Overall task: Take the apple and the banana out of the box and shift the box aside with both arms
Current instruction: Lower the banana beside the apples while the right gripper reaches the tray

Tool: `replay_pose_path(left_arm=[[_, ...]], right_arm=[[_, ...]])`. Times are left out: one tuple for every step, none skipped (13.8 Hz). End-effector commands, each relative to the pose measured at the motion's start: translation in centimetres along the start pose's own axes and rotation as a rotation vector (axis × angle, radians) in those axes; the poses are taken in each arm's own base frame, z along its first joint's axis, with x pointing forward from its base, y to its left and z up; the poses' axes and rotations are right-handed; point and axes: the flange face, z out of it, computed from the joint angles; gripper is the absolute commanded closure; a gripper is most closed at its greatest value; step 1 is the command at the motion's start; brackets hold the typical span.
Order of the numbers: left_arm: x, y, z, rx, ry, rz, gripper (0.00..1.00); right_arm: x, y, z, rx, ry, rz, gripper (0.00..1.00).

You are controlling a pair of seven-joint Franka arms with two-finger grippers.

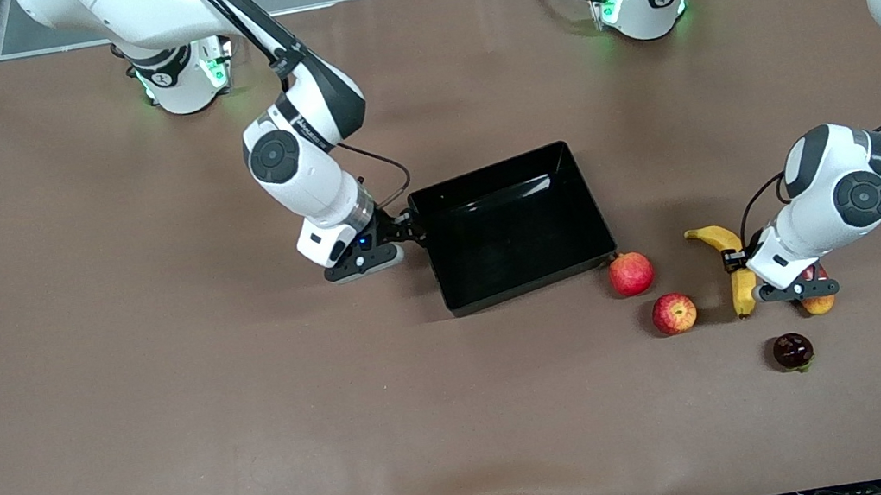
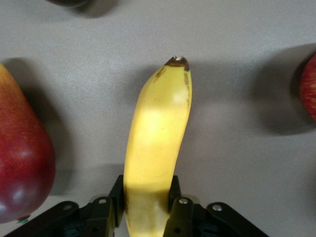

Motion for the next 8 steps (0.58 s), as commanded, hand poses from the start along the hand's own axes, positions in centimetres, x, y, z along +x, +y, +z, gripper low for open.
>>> replay_pose_path(left_arm=[[0.5,0.0,-0.4,0.004,0.026,0.014,0.0],[0.7,0.1,-0.8,0.009,0.032,0.016,0.0],[0.9,0.0,-1.6,0.013,0.044,0.016,0.0],[1.4,-0.2,-2.8,0.02,0.062,0.004,0.0],[1.7,0.8,-4.6,0.014,0.082,0.004,0.0],[2.0,1.2,-6.1,0.017,0.094,0.004,0.0],[2.3,1.5,-7.8,0.035,0.097,0.008,0.0],[2.5,1.7,-9.8,0.058,0.111,0.01,0.0]], right_arm=[[-0.3,-1.9,2.2,0.008,-0.025,0.014,0.0],[-0.6,-2.2,2.7,0.005,-0.032,0.026,0.0],[-0.9,-2.5,3.2,0.005,-0.036,0.034,0.0],[-1.2,-3.2,3.5,0.008,-0.036,0.036,0.0],[-1.5,-3.5,4.1,0.007,-0.04,0.048,0.0],[-1.5,-3.8,4.4,0.007,-0.042,0.063,0.0],[-1.7,-4.0,4.7,0.006,-0.046,0.066,0.0],[-1.8,-4.1,5.0,0.006,-0.047,0.065,0.0]])
